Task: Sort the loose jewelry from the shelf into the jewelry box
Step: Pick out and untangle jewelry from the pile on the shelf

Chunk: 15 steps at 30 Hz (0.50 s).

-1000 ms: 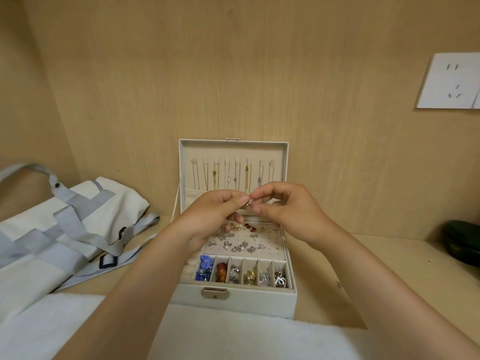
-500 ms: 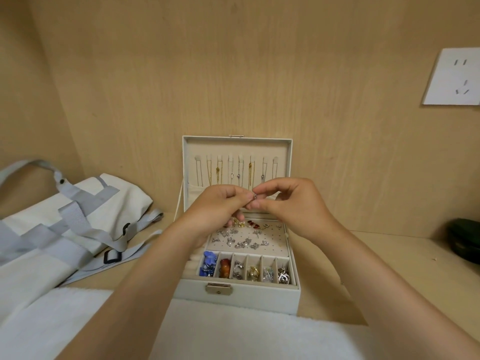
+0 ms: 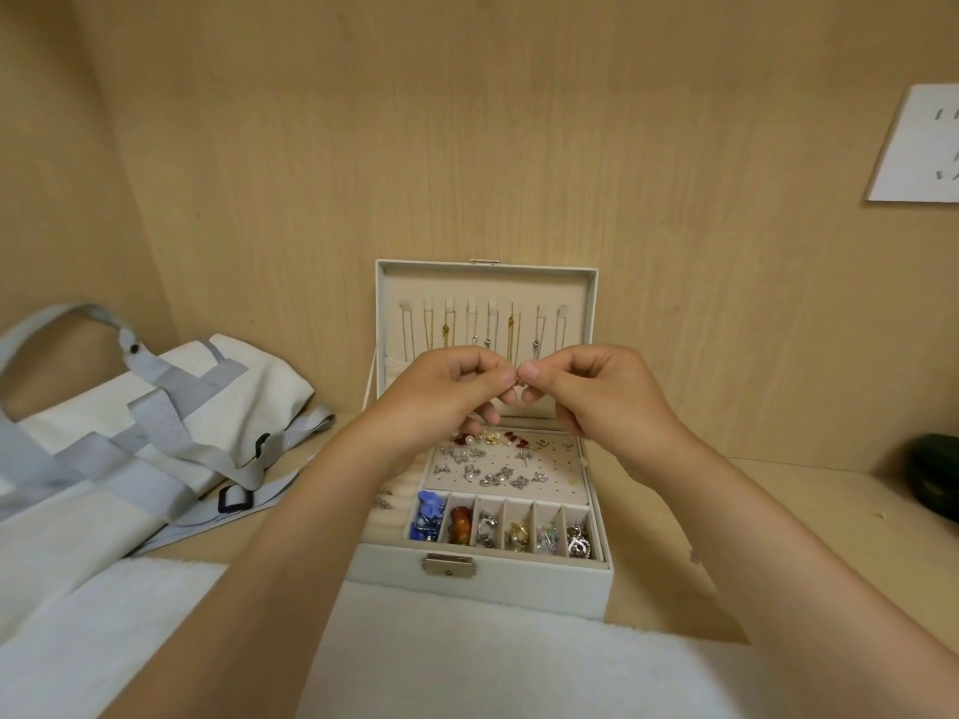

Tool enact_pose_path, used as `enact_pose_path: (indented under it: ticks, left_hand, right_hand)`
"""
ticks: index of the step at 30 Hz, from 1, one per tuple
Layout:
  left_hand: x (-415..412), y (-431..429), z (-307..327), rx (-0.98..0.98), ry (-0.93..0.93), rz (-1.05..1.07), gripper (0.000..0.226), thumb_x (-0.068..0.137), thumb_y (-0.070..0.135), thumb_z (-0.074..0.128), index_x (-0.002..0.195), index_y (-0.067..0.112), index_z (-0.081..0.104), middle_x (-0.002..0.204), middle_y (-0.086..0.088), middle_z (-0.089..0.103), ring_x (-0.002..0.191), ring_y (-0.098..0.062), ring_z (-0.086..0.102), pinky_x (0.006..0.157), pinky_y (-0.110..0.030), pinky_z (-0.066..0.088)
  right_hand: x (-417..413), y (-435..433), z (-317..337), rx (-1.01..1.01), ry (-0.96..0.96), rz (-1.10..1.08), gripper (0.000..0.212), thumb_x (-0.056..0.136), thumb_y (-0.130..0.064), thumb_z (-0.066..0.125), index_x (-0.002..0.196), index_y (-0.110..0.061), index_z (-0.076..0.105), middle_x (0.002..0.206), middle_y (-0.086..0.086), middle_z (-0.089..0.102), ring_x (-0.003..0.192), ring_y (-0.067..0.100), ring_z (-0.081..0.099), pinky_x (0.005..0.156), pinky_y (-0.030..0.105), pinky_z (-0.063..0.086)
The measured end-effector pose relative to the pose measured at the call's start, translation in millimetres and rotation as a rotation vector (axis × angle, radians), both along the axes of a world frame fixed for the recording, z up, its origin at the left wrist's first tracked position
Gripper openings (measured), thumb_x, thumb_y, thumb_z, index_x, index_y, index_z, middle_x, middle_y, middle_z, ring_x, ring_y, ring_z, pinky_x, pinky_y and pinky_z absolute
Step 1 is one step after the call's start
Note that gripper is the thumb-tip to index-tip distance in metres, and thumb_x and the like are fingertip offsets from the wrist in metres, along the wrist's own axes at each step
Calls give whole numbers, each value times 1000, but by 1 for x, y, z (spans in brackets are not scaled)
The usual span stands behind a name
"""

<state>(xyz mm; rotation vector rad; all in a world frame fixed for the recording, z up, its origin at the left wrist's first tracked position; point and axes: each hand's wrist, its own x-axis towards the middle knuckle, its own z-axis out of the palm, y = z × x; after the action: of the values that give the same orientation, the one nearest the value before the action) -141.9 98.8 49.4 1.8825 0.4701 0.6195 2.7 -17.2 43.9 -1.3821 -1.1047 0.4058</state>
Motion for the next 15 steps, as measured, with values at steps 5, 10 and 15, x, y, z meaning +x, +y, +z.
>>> enact_pose_path:
  ticks: [5,10,15]
  left_hand:
    - [5,-4,0,-4,-22,70,18,96,32,61,89,21,74,78,-5,71,67,-16,60,65,-30,49]
    - [7,-10,1,-3,13,51,20,98,27,59,83,22,73,74,4,71,61,-8,59,57,-23,47]
    - [6,-5,-1,163,83,35,10,92,32,66,90,26,74,88,8,73,75,-6,63,71,-24,50]
  right_hand:
    - [-4,0,1,65,22,-1,12,82,-12,79,93,-8,76,73,4,74,43,14,51,40,19,41]
    - [2,0,-2,57,-116,-71,15,76,-8,83,89,-13,79,76,1,76,54,4,62,54,16,48]
    - [8,-8,-4,-21,-274,-62,10,81,-13,80,87,-21,81,83,-7,78,84,12,73,80,25,58]
